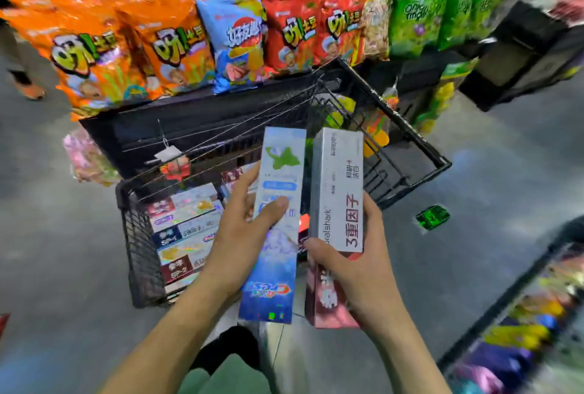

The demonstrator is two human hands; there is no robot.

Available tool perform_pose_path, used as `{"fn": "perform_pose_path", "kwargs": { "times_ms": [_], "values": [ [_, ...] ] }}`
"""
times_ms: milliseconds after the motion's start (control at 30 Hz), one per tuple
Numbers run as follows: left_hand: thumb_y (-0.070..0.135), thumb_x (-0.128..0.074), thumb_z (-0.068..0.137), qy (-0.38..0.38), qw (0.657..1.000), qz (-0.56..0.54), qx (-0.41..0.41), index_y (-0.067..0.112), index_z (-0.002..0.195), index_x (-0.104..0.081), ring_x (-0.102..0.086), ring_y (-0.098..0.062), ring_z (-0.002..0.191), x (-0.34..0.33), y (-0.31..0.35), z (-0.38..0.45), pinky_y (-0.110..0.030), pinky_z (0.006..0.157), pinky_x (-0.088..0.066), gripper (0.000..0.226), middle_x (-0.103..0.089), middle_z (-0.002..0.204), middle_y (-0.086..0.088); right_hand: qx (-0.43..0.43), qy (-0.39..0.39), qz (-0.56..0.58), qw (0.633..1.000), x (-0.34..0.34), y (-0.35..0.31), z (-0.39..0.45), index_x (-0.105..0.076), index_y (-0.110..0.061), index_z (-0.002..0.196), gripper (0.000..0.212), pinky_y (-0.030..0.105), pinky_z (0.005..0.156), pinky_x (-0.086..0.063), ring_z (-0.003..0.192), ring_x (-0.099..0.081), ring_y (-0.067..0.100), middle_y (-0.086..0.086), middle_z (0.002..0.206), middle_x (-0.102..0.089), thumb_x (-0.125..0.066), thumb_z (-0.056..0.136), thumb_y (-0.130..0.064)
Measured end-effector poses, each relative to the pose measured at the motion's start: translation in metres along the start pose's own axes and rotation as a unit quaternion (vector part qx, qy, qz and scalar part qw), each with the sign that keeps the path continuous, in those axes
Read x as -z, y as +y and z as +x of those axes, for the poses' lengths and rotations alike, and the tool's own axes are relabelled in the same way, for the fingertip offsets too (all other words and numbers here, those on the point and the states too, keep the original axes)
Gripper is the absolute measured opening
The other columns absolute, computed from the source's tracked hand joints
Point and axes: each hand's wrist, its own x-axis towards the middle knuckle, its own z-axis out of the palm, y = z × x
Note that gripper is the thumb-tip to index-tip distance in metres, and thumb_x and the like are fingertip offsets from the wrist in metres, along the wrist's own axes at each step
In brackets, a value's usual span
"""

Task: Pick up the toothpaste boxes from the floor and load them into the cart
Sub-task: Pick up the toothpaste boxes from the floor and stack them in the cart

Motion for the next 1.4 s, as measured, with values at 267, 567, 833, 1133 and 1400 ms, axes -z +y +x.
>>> {"fn": "perform_pose_path", "kwargs": {
  "times_ms": [267,567,833,1133,1400],
  "values": [
    [0.017,-0.064,0.088,0.072,0.995,-0.052,0.036,0.029,0.133,-0.052,-0.072,-0.015,0.098,0.011,-0.019,0.085,-0.027,0.079,-0.057,0.049,-0.076,0.111,0.005,-0.043,-0.008,-0.059,0.997,0.035,0.011,0.103,-0.046,-0.035,0.135,0.085,0.013,0.078,-0.051,0.103,-0.065,0.0,-0.021,0.113,-0.067,-0.086,0.059,-0.032],
    [0.025,-0.087,0.075,0.096,0.992,0.007,0.078,0.037,0.136,-0.048,-0.072,-0.016,0.103,0.025,-0.037,0.143,-0.03,0.079,-0.056,0.074,-0.074,0.115,0.006,-0.091,-0.097,-0.084,0.988,0.031,0.036,0.194,-0.043,-0.035,0.137,0.084,0.009,0.077,-0.049,0.106,-0.064,0.0,-0.023,0.114,-0.066,-0.083,0.063,-0.032],
    [0.039,-0.091,0.06,0.301,0.945,-0.031,0.121,0.032,0.138,-0.047,-0.072,-0.011,0.101,0.012,-0.081,0.148,-0.024,0.075,-0.056,0.09,-0.074,0.114,0.011,-0.138,-0.279,-0.142,0.94,0.043,0.083,0.282,-0.038,-0.054,0.137,0.093,0.023,0.083,-0.056,0.112,-0.063,0.001,-0.029,0.125,-0.059,-0.087,0.059,-0.05],
    [0.022,-0.088,0.063,0.565,0.816,-0.06,0.101,0.023,0.145,-0.041,-0.069,-0.005,0.091,-0.012,-0.147,0.125,-0.028,0.081,-0.056,0.095,-0.07,0.12,0.003,-0.109,-0.503,-0.289,0.807,0.029,0.181,0.343,-0.033,-0.05,0.14,0.091,0.035,0.093,-0.054,0.107,-0.063,-0.007,-0.037,0.121,-0.058,-0.089,0.07,-0.035],
    [0.02,-0.089,0.065,0.611,0.786,-0.092,0.034,0.021,0.139,-0.042,-0.07,-0.009,0.094,0.01,-0.197,0.138,-0.029,0.08,-0.058,0.087,-0.073,0.105,0.013,0.011,-0.636,-0.45,0.627,0.006,0.303,0.336,-0.013,-0.048,0.14,0.094,0.035,0.087,-0.05,0.112,-0.062,0.021,-0.009,0.123,-0.063,-0.074,0.069,-0.053]
  ]
}}
